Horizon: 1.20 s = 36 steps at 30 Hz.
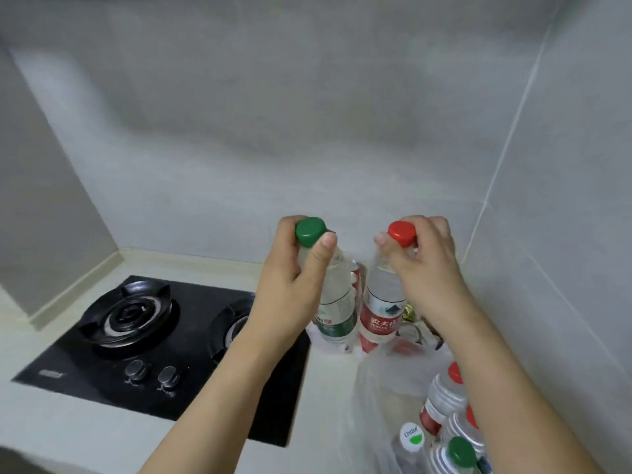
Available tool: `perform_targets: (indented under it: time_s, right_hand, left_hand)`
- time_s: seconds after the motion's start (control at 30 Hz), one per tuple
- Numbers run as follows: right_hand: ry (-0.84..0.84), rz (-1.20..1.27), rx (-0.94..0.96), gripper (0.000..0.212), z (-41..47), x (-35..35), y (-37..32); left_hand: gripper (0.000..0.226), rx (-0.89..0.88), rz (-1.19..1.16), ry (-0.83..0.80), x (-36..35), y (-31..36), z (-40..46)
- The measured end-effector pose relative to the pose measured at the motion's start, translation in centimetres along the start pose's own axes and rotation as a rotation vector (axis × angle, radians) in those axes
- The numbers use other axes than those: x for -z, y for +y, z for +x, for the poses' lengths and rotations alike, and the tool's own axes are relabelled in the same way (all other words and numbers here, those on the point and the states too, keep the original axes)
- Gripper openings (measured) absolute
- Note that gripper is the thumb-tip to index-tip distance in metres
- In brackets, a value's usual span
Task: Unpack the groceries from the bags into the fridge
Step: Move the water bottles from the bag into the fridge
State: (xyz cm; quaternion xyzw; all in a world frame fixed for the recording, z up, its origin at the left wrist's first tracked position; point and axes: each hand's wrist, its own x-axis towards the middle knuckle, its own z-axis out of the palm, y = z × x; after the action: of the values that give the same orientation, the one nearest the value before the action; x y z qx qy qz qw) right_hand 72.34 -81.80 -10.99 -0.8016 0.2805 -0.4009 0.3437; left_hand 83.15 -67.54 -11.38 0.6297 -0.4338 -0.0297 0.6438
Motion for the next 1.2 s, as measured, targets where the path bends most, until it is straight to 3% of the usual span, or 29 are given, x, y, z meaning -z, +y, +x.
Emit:
perform_targets:
  time_s: [0.17, 0.27, 0.4, 0.87, 1.2]
  right_hand:
    - [0.079, 0.315, -0.040, 0.033, 1.2, -3.5, -5.1]
    - [0.138, 0.367, -0.030, 0.027, 0.7, -6.6, -7.2]
    - [0.096, 0.379, -0.041, 0.021, -0.1, -10.8, -9.6]
    - [-0.355, 0.477, 0.167, 0.018, -3.6, -19.5, -15.2]
    - [-0.779, 0.663, 0.285, 0.022, -13.4, -24.4, -22.0]
  left_hand:
    - [0.027, -0.054, 0.086, 0.265, 4.3, 2.4, 0.1]
    - [0.025, 0.007, 0.113, 0.408, 7.3, 2.5, -0.8]
    - [0.020, 0.063, 0.232, 0.497, 10.8, 2.3, -2.4]
    - [0.011, 0.174, 0.498, 0.830, 17.5, 2.7, -7.3]
    - [0.011, 0.214, 0.741, 1.155, 22.8, 6.4, -17.7]
